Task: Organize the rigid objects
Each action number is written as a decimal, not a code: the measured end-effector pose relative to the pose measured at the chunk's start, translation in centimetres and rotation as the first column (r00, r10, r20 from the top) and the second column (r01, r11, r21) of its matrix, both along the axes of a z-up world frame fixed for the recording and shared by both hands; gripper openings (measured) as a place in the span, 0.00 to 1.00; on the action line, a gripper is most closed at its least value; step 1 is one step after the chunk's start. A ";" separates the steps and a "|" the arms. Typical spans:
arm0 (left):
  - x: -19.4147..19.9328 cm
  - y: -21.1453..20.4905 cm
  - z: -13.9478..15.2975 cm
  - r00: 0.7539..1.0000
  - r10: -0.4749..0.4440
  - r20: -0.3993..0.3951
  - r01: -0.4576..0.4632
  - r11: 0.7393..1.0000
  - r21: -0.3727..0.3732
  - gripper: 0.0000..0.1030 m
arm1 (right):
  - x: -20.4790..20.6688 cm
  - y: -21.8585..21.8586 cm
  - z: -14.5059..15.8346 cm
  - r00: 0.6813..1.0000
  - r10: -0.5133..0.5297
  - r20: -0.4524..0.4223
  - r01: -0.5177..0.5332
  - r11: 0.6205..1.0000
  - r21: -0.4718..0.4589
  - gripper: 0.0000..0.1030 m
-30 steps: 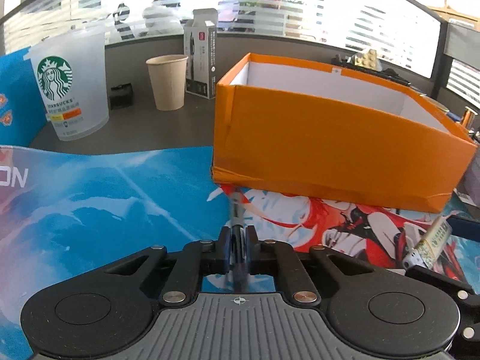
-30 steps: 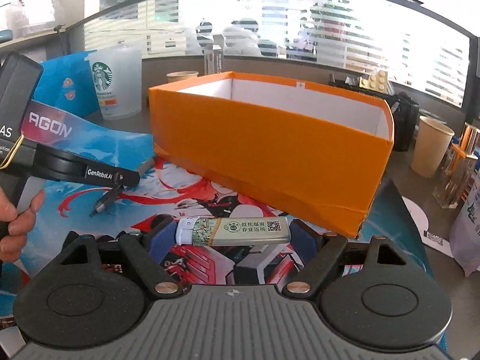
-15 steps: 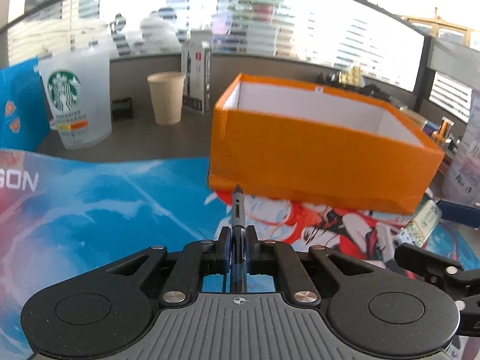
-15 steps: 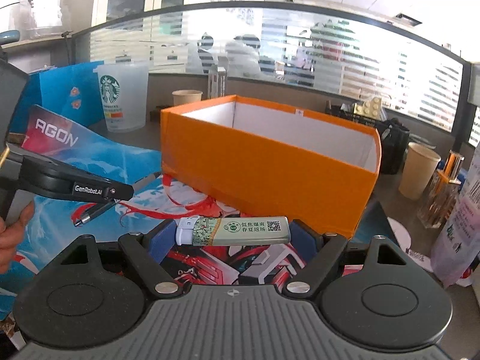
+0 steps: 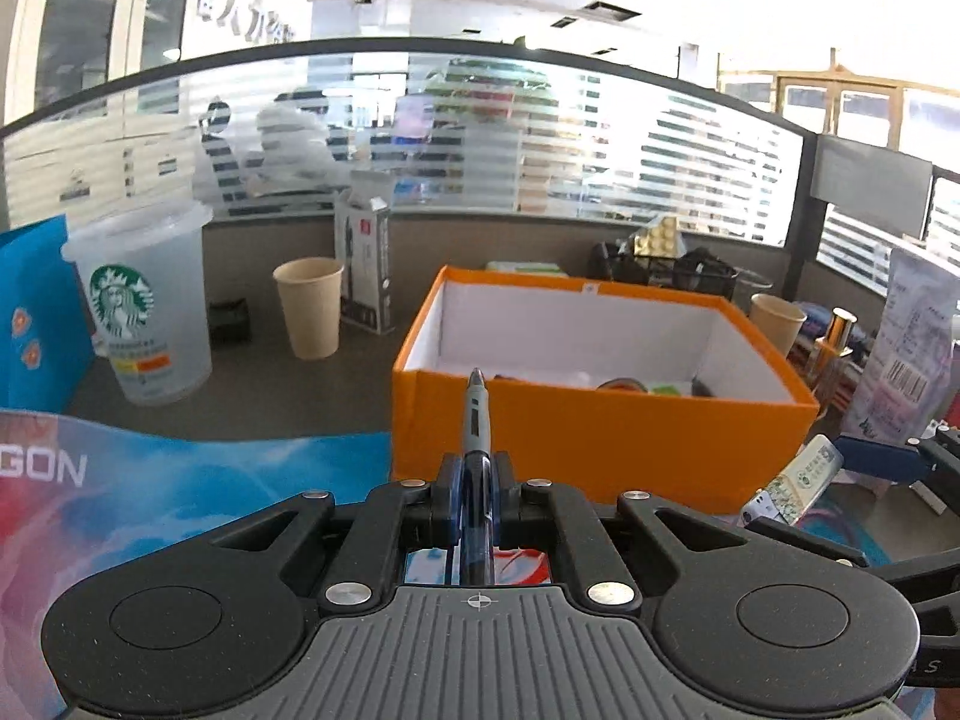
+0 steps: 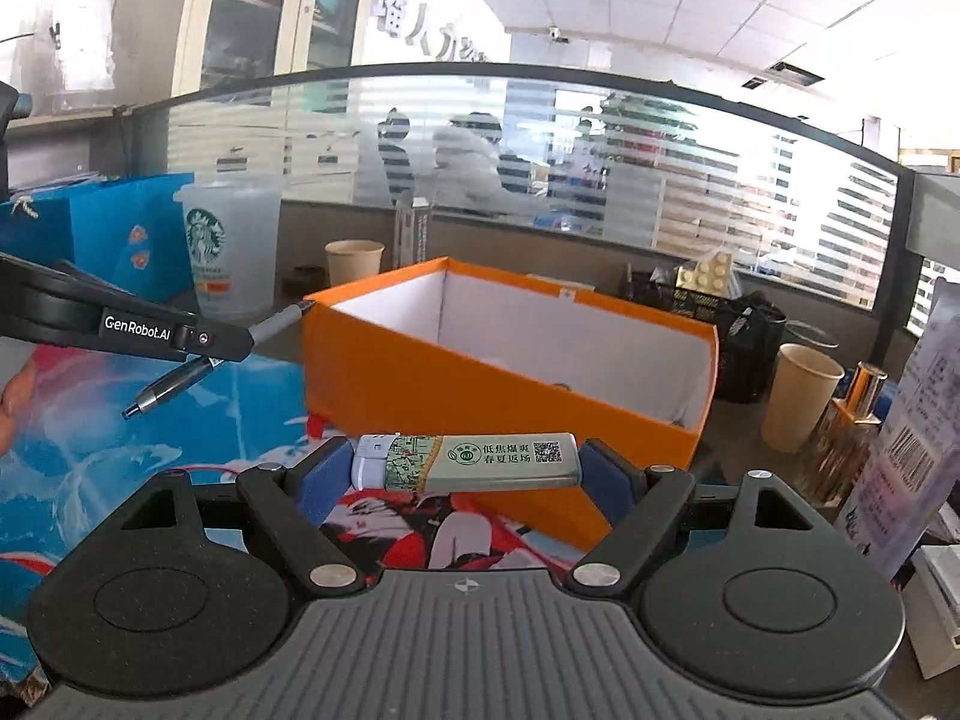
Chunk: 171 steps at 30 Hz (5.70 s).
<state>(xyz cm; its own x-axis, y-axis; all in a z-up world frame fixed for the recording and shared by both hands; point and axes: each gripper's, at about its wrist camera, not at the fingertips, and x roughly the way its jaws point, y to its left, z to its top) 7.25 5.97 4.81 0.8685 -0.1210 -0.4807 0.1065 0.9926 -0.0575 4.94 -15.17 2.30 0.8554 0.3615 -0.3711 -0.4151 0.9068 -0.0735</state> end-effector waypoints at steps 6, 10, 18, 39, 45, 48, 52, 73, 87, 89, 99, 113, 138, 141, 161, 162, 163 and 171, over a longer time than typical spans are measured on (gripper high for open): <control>0.6 -0.8 0.9 1.000 -0.024 0.020 0.024 1.000 0.002 0.07 | 0.4 -0.3 0.7 1.000 -0.018 0.013 0.018 1.000 0.010 0.78; 1.2 -1.4 1.8 0.998 -0.037 0.044 0.037 0.999 0.007 0.07 | 0.9 -0.5 1.3 0.999 -0.030 0.026 0.030 0.999 0.019 0.78; 3.0 -2.0 3.7 0.995 -0.050 0.087 0.050 0.999 0.004 0.07 | 2.4 -1.1 2.6 0.997 -0.062 0.049 0.060 0.997 0.044 0.78; 9.5 -2.3 4.1 0.996 -0.052 0.074 0.052 0.999 -0.006 0.07 | 7.4 -1.7 3.6 0.991 -0.119 0.057 0.116 0.992 0.052 0.78; 11.4 -2.3 3.4 0.997 -0.054 0.055 0.054 0.999 -0.004 0.07 | 9.2 -1.6 3.4 0.990 -0.133 0.044 0.131 0.990 0.059 0.78; 12.3 -2.2 3.1 0.997 -0.057 0.048 0.058 0.998 -0.006 0.07 | 10.1 -1.5 3.3 0.990 -0.138 0.040 0.136 0.989 0.060 0.78; 13.3 -2.2 2.5 0.998 -0.058 0.031 0.059 0.998 -0.011 0.07 | 11.3 -1.4 3.2 0.989 -0.144 0.030 0.142 0.988 0.059 0.78; 16.3 -2.2 -1.1 0.996 -0.069 -0.057 0.069 0.998 -0.010 0.07 | 16.4 -0.5 0.0 0.985 -0.156 -0.070 0.159 0.986 0.041 0.78; 17.9 -3.4 -2.6 0.990 -0.086 -0.111 0.087 0.996 0.005 0.07 | 18.2 -0.2 -0.4 0.977 -0.157 -0.146 0.161 0.987 0.015 0.78; 18.1 -3.6 -2.7 0.989 -0.088 -0.116 0.090 0.996 0.009 0.07 | 18.6 -0.1 -0.3 0.974 -0.153 -0.165 0.157 0.988 0.012 0.78; 18.8 -4.5 -3.9 0.981 -0.105 -0.164 0.110 0.994 0.023 0.07 | 19.3 1.1 -0.5 0.960 -0.187 -0.208 0.176 0.982 -0.069 0.78; 18.9 -5.5 -4.0 0.976 -0.120 -0.180 0.137 0.986 0.089 0.07 | 20.0 1.6 -1.1 0.937 -0.232 -0.260 0.205 0.971 -0.127 0.78; 17.9 -5.9 -3.6 0.986 -0.045 -0.160 0.071 0.984 0.163 0.67 | 18.9 1.1 -0.3 0.925 -0.269 -0.268 0.234 0.960 -0.155 0.79; 17.1 -5.7 -3.0 0.986 -0.048 -0.158 0.071 0.987 0.144 0.69 | 18.2 0.8 0.2 0.928 -0.275 -0.252 0.243 0.958 -0.152 0.79; 6.0 -3.7 3.4 0.996 0.054 0.064 -0.059 0.995 0.082 1.00 | 6.9 -0.7 5.0 0.961 -0.267 -0.068 0.271 0.961 0.057 0.95; 5.8 -3.7 3.5 0.997 0.052 0.061 -0.057 0.995 0.078 1.00 | 6.7 -0.8 5.0 0.961 -0.267 -0.069 0.271 0.961 0.058 0.95; 5.5 -3.7 3.5 0.997 0.052 0.062 -0.056 0.996 0.074 1.00 | 6.4 -0.8 5.0 0.961 -0.268 -0.069 0.272 0.960 0.059 0.95; 4.3 -3.9 4.0 0.996 0.047 0.075 -0.053 0.996 0.071 1.00 | 4.8 -1.2 5.4 0.961 -0.272 -0.048 0.274 0.960 0.060 0.95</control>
